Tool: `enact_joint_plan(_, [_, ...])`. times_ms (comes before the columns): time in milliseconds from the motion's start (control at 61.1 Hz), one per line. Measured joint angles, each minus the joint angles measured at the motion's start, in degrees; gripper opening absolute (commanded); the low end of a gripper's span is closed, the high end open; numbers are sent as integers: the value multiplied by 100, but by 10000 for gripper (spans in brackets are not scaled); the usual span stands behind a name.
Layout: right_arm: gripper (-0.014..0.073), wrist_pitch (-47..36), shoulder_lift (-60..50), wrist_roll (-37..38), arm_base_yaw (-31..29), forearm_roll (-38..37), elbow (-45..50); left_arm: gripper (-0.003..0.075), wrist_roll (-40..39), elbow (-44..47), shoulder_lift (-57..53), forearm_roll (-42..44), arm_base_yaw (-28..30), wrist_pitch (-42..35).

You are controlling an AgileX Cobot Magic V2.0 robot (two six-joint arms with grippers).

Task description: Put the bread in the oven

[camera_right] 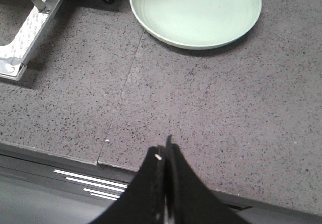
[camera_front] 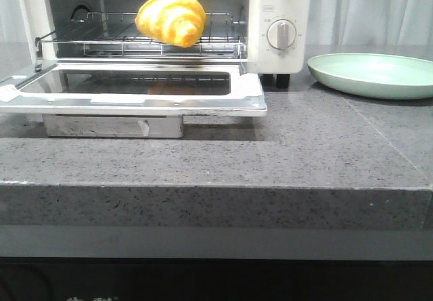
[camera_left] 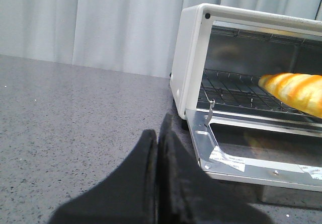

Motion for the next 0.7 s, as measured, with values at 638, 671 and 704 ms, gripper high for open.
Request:
enact_joint_plan(638, [-67,-3962,-3170,-148,-1974,183,4127,-20,0,0,0,0,0,0])
enact_joint_plan(671, [-67,-4136,-3259,-148,-2005,183,4284,-20,0,0,0,0,0,0])
enact_joint_plan(704, [-67,-4299,-3323,-148,-2016,191,4433,-20,0,0,0,0,0,0])
